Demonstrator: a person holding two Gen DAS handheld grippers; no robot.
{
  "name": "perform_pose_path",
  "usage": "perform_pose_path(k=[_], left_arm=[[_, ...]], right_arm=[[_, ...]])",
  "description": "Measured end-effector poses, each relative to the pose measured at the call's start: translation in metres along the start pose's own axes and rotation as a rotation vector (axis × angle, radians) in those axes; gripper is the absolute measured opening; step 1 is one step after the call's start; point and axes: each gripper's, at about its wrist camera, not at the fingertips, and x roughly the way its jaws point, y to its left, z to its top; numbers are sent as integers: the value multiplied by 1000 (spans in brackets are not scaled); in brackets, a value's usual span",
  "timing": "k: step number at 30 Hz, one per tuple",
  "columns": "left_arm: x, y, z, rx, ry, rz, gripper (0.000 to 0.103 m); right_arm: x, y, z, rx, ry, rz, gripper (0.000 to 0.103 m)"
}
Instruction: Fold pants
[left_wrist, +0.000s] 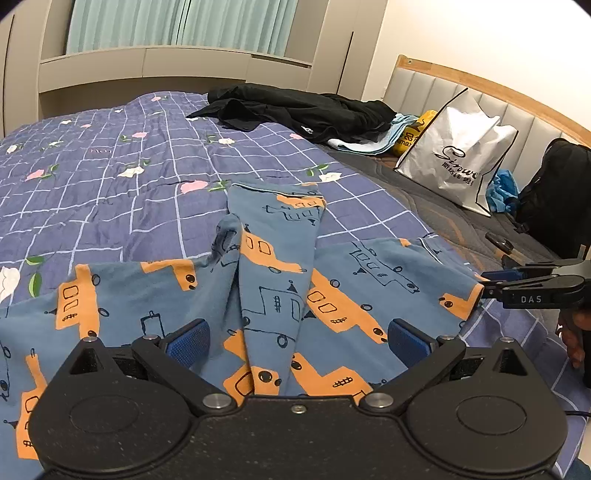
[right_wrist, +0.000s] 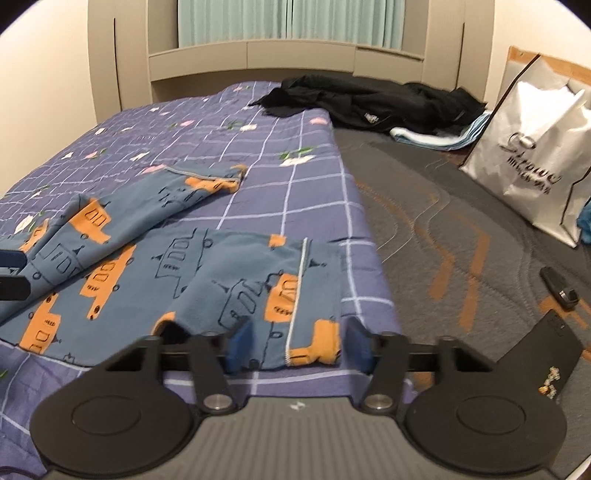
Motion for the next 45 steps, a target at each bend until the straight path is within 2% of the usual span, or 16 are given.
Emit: perform_pose_path(k=[1, 3, 10, 12, 15, 20, 25, 28, 31, 32, 35, 36, 38, 41, 45], left_arm=[[0, -1, 0, 1, 0, 3, 102], [-1, -2, 0, 2, -1, 6, 102], [0, -2, 2, -11, 15, 32, 102], [0, 0, 3, -33, 14, 27, 102], [0, 2, 4, -61, 13, 25, 102], [0, 4, 5, -74, 10, 22, 102], [0, 6, 5, -78, 8, 23, 102], [0, 6, 4, -75, 8, 22, 102], [0, 7, 4, -70, 8, 21, 102], [0, 7, 4, -70, 8, 19, 102], [-1, 7, 4, -69, 6, 10, 102], [-1, 7, 4, -69, 7, 5, 102], [-1, 7, 5, -70, 7, -8, 102], [-4, 8, 5, -76, -13, -31, 101], [-4, 11, 6, -104, -24, -53, 92]], right_arm=[[1, 0, 0, 1, 7, 3, 47], [3, 0, -1, 1, 20, 8, 35], [4, -17, -1, 100, 37, 39, 35], [5, -16, -1, 86, 43, 23, 22], [3, -11, 1, 44, 34, 10, 15], [-6, -12, 12, -33, -17, -88, 14], [4, -14, 16, -62, 15, -95, 15], [14, -12, 12, -71, 61, -107, 23], [10, -11, 11, -68, 41, -124, 50], [7, -11, 13, -71, 29, -127, 64], [1, -6, 21, -105, -12, -133, 76], [0, -4, 25, -115, -27, -123, 86], [0, 2, 36, -123, -47, -82, 92], [7, 18, 56, -155, -57, 16, 96], [21, 54, 90, -247, -68, 145, 97]])
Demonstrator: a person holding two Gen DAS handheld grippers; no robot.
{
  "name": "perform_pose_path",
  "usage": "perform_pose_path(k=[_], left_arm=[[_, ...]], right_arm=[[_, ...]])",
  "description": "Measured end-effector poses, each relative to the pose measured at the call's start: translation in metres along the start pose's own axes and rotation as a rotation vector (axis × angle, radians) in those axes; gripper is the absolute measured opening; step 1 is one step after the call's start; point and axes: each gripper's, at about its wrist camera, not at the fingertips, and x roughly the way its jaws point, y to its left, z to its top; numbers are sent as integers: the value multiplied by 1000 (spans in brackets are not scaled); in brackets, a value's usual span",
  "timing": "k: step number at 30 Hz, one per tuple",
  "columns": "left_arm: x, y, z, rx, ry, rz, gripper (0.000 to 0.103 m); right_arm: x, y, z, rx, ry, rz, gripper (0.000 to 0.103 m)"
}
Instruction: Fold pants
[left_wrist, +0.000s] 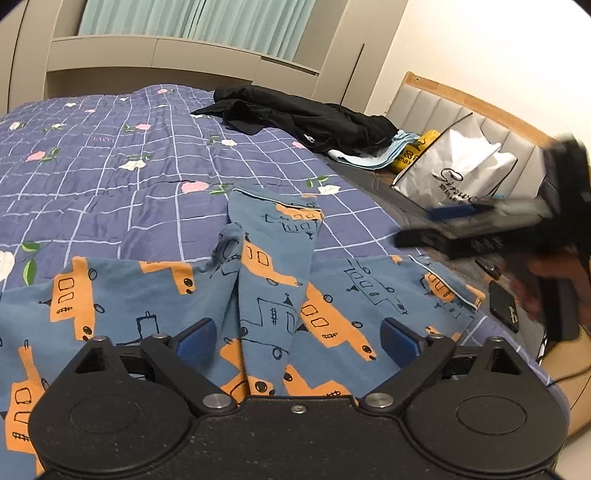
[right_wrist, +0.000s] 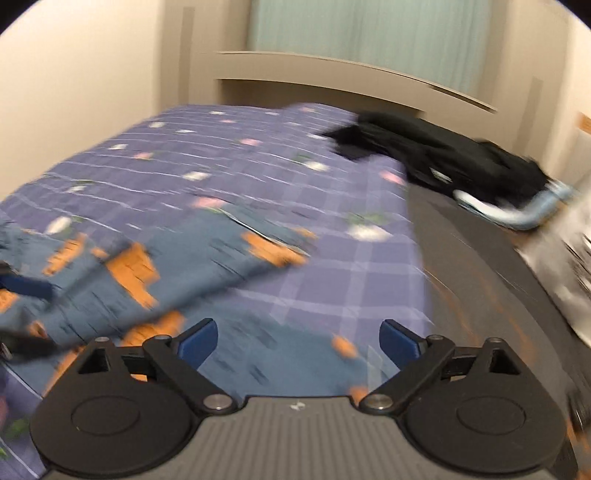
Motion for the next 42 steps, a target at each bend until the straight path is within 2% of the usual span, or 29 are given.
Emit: perform_pose_path(k=[4, 10, 20, 23, 25, 27, 28, 30, 33, 37, 42], left_arm=[[0, 6, 0, -50, 0, -28, 80], [6, 11, -2, -103, 18, -40, 63], [15, 27, -9, -235, 55, 7, 62], [17, 29, -10, -254, 57, 16, 51], [17, 29, -9, -261, 64, 22, 36], [18, 31, -8, -277, 75, 26, 24], [19, 32, -8, -284, 81, 25, 17], [19, 33, -8, -285, 82, 20, 12], [18, 30, -7, -262, 76, 24, 5], [15, 23, -4, -222, 62, 37, 1], [5, 8, 4, -135, 32, 57, 1]], right_arm=[[30, 31, 43, -81, -6, 95, 96], [89, 65, 95, -112, 56, 127, 79], [166, 84, 114, -67, 193, 72, 77], [176, 90, 119, -82, 214, 49, 77], [183, 95, 121, -106, 236, 25, 69], [189, 98, 121, -117, 259, 8, 44], [190, 99, 121, -119, 267, 5, 39], [190, 99, 121, -120, 271, -3, 20], [188, 97, 120, -125, 269, 1, 7], [176, 87, 118, -100, 235, 2, 4], [135, 63, 114, -45, 132, -9, 3]])
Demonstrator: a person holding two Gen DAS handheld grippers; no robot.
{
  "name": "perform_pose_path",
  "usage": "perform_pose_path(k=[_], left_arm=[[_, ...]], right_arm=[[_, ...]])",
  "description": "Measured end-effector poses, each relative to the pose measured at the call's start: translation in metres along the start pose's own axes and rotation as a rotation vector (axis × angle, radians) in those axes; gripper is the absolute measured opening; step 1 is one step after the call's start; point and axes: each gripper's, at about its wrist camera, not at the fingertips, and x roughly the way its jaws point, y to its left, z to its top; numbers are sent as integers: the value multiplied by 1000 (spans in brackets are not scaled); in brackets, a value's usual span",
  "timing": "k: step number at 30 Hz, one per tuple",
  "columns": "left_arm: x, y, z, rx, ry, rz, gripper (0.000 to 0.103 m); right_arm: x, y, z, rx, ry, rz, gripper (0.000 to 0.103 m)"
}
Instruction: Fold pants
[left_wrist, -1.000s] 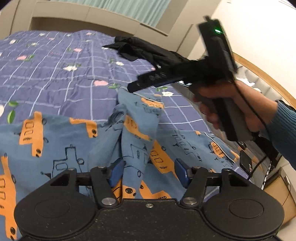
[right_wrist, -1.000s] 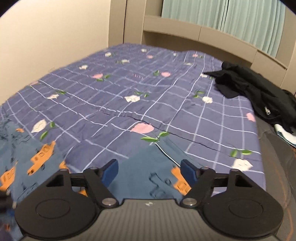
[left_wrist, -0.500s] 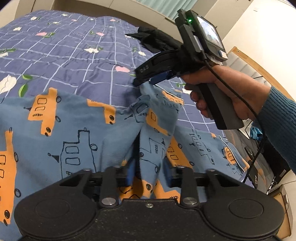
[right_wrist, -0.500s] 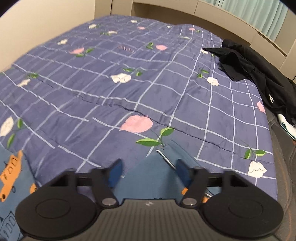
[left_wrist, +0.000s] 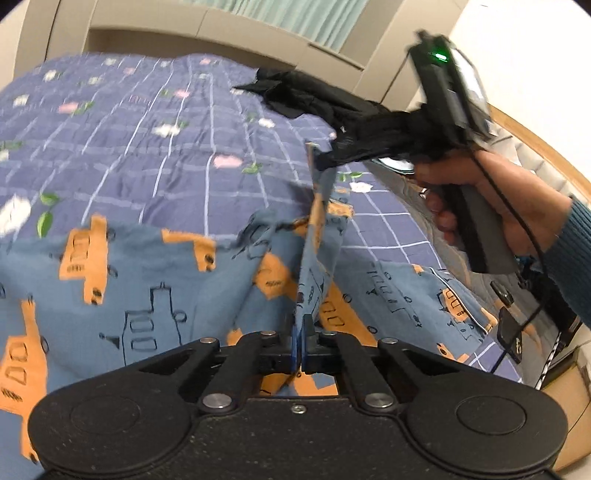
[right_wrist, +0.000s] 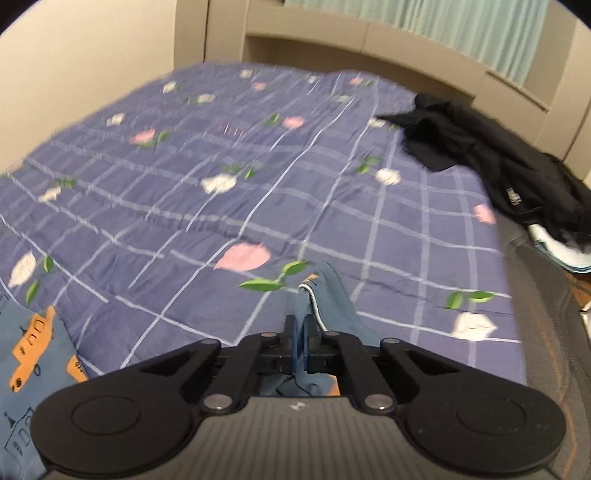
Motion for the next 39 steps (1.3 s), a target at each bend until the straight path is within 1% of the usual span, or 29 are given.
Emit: perform_pose_path(k=[4, 7, 9, 12, 15, 18, 23, 27, 31, 35, 36, 38, 39], left_arm=[[-8, -19, 2, 102, -25, 15, 0], [-12, -34, 0, 189, -39, 26, 0], [-14, -42, -3, 241, -41, 27, 0], [-16, -49, -10, 299, -32, 16, 0], [-14, -55, -20, 353, -6, 20, 0], [-12, -55, -31, 394, 22, 25, 0], [-6, -54, -43, 414, 60, 33, 0], [-2, -56, -48, 434, 72, 39, 0], [0, -57, -50, 449, 79, 48, 1], [1, -57, -50, 442, 84, 51, 1], [1, -57, -50, 441, 84, 51, 1], [1, -57, -50, 439, 86, 52, 1], [1, -57, -51, 438, 86, 53, 1]], right_arm=[[-46, -27, -17, 42, -86, -28, 3], [-78, -47, -35, 88, -131, -44, 3], [-97, -58, -51, 121, -152, -53, 3], [-125, -71, -84, 192, -183, -69, 3], [-143, -77, -119, 253, -189, -88, 3], [-153, -77, -158, 318, -176, -96, 3], [-154, -74, -205, 396, -129, -98, 3], [-149, -74, -226, 464, -107, -83, 3], [-145, -75, -234, 503, -99, -63, 3], [-143, -81, -242, 568, -105, -36, 12], [-144, -83, -244, 584, -111, -29, 22], [-144, -87, -247, 617, -121, -16, 36], [-145, -88, -249, 628, -125, -18, 37]])
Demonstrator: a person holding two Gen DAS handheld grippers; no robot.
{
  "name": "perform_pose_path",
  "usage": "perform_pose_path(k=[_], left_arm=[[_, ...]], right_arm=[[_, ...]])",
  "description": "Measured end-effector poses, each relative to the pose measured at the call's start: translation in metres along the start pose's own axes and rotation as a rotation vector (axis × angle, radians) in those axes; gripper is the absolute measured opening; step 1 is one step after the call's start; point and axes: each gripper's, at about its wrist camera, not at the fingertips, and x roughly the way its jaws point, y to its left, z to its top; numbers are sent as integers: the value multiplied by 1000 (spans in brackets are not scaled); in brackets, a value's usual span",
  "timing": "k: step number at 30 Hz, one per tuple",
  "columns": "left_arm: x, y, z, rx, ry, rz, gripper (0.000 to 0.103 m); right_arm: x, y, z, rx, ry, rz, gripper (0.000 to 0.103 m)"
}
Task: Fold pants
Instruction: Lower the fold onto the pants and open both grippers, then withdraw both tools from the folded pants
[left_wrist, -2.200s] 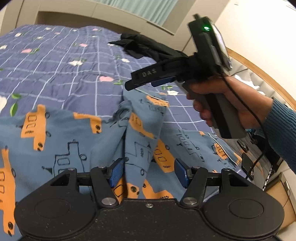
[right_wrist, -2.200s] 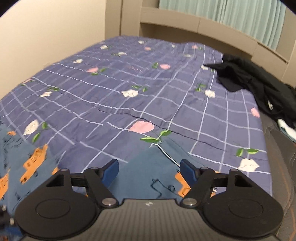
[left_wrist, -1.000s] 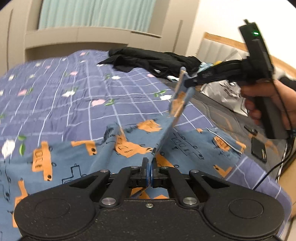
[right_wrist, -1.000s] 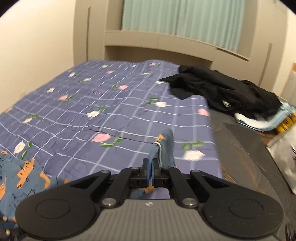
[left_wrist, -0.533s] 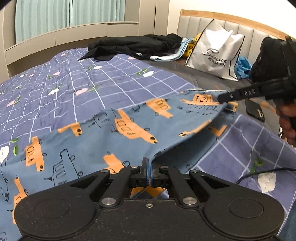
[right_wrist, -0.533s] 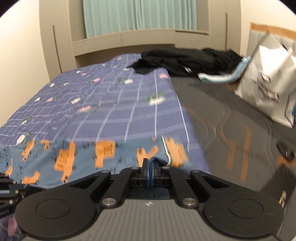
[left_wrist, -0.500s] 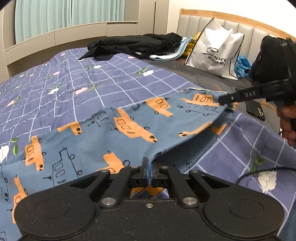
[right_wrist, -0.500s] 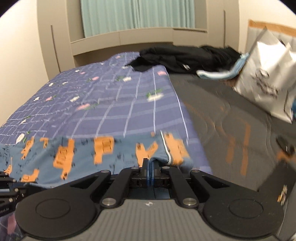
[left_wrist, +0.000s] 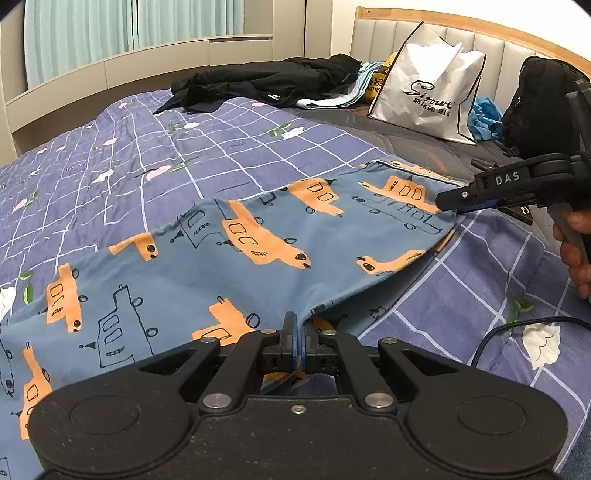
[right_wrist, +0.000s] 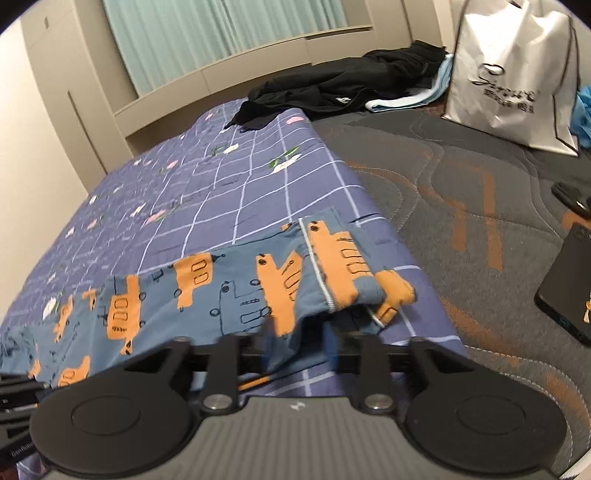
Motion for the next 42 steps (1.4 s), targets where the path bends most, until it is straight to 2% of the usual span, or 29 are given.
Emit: perform_pose_path(k=[11, 13, 14, 15, 21, 24, 29, 32, 34, 36, 37, 40, 41, 42], left_arm=[[0, 0, 0, 3, -3, 4, 1], [-1, -1, 1, 8, -8, 7, 1], [-2, -2, 1, 11, -12, 10, 1], [-3, -3, 1, 17, -19, 13, 1], [-6, -6, 3, 43, -35, 15, 1], [-1, -6, 0, 40, -20, 10, 1], [2, -1, -3, 13, -13, -17, 9], [0, 6, -4, -45, -14, -65, 27], [-5, 13, -5, -96, -32, -101, 50], [-12, 21, -5, -135, -59, -107, 64], [-16, 27, -5, -145, -76, -99, 70], [-27, 51, -3, -168, -109, -46, 80], [-30, 62, -3, -179, -112, -17, 82], [-32, 74, -1, -193, -112, 20, 84]], right_arm=[[2, -34, 13, 173, -56, 15, 39], [3, -33, 14, 166, -69, -7, 33], [2, -32, 14, 157, -76, -21, 18], [2, -31, 13, 133, -86, -33, 14], [-9, -18, 9, 61, -141, -97, 10], [-11, -16, 7, 55, -132, -118, 10], [-4, -17, 4, 51, -88, -138, 10], [-2, -15, 4, 41, -67, -151, 13], [-4, -14, 4, 35, -71, -154, 21], [-6, -12, 3, 26, -83, -164, 58], [-8, -11, 3, 17, -90, -168, 64], [-13, -2, 1, -28, -111, -189, 80], [-14, 2, 0, -47, -119, -190, 91], [-16, 5, -1, -63, -129, -185, 97]])
